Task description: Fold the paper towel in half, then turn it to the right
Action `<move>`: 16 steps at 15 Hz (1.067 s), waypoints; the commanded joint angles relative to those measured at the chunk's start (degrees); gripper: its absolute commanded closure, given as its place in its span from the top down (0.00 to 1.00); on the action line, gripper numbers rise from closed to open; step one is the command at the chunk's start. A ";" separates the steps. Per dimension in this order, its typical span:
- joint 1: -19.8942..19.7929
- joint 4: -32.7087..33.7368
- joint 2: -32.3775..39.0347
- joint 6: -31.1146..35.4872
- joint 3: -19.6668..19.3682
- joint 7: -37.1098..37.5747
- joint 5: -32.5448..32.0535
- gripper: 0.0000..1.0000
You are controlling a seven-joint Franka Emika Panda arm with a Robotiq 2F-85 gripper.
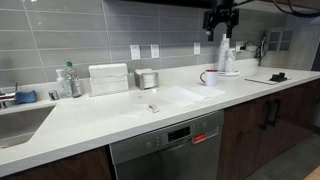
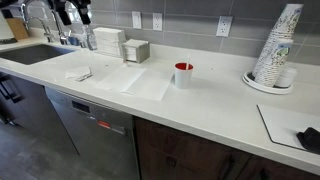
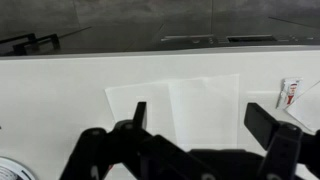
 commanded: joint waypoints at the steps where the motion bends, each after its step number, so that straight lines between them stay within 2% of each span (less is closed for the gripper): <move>1: 0.39 0.13 0.04 -0.14 -0.31 0.13 -0.14 1.00; 8: 0.39 0.13 0.04 -0.14 -0.31 0.13 -0.14 1.00; 13: 0.57 7.28 10.59 -0.55 -0.41 -2.06 -0.73 1.00; 16: 1.36 12.17 18.11 -0.65 -0.84 -5.12 1.29 1.00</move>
